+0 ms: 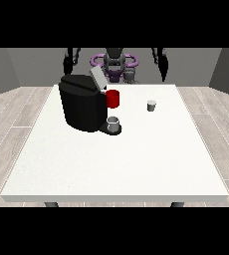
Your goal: Insert the coffee pod into the coffee machine and close the lid
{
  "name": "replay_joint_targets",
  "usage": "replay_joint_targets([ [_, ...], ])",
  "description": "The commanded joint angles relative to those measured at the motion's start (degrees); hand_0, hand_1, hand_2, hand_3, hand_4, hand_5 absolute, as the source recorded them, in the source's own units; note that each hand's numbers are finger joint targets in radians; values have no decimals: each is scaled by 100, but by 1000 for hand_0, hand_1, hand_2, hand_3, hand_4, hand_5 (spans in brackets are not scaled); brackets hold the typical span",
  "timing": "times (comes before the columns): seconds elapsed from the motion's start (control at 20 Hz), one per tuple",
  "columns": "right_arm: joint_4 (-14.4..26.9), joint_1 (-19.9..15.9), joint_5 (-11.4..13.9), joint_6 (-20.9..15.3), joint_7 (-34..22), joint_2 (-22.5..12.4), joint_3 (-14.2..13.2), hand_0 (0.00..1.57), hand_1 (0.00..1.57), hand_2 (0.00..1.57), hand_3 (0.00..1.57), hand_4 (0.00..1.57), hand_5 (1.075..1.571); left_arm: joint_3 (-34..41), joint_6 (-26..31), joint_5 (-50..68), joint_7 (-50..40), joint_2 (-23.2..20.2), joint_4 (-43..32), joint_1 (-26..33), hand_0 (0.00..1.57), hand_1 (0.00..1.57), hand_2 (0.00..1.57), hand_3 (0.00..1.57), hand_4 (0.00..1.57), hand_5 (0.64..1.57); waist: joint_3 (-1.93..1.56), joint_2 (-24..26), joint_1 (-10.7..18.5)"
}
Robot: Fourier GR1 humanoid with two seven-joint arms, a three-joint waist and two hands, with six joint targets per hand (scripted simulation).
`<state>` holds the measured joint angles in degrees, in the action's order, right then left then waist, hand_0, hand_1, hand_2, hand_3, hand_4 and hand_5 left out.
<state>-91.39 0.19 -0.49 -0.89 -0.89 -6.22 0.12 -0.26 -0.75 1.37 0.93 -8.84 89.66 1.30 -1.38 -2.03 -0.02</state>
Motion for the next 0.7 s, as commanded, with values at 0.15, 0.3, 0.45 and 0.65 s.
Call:
replay_joint_targets([
  [0.15,437,141,-220,290,192,-158,-297,0,0,0,0,128,1571,-233,142,70,246,293,342,135,0,0,0,0,273,1571,137,346,118],
  [0.3,270,159,10,-678,576,420,-469,0,0,0,0,128,1571,-64,539,411,966,222,212,300,0,0,0,0,273,1571,141,447,60],
  [0.45,81,78,-168,-476,457,287,-518,0,0,0,0,94,1571,-43,425,28,1099,103,15,259,0,0,0,0,240,1571,139,440,-67],
  [0.65,334,-53,-109,-441,662,270,-501,0,0,0,0,267,1571,-7,521,-290,722,-212,-15,-117,0,0,0,0,213,1571,137,278,-85],
])
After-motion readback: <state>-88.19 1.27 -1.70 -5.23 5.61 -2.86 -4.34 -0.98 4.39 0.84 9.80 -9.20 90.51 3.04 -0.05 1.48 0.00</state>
